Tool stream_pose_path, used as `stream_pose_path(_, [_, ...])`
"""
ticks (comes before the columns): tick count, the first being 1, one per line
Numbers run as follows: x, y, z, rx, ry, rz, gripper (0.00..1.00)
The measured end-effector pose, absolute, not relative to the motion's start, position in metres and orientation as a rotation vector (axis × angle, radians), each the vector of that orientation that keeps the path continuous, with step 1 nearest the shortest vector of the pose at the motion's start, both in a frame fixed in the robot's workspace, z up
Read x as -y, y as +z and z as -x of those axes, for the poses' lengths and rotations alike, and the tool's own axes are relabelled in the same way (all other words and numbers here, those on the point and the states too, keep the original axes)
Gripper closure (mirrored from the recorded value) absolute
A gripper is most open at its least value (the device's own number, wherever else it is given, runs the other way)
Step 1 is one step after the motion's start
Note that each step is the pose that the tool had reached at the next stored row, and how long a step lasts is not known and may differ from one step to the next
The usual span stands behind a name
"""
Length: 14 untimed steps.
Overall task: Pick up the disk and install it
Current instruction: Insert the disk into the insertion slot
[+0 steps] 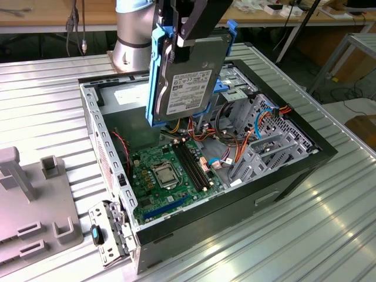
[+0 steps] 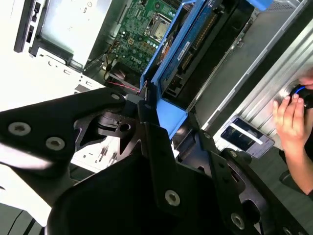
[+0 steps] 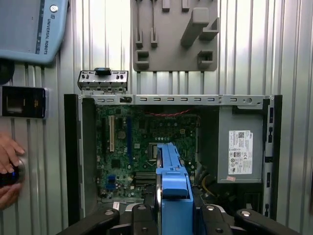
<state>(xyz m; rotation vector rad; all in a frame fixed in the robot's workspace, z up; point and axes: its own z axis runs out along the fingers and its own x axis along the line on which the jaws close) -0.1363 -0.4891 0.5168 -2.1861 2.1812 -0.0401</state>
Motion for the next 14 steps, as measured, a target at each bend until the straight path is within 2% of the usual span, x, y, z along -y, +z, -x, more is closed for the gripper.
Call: stream_pose_path(14, [0.4891, 0.5166, 0.1351, -2.182, -0.042, 2.187, 0.63])
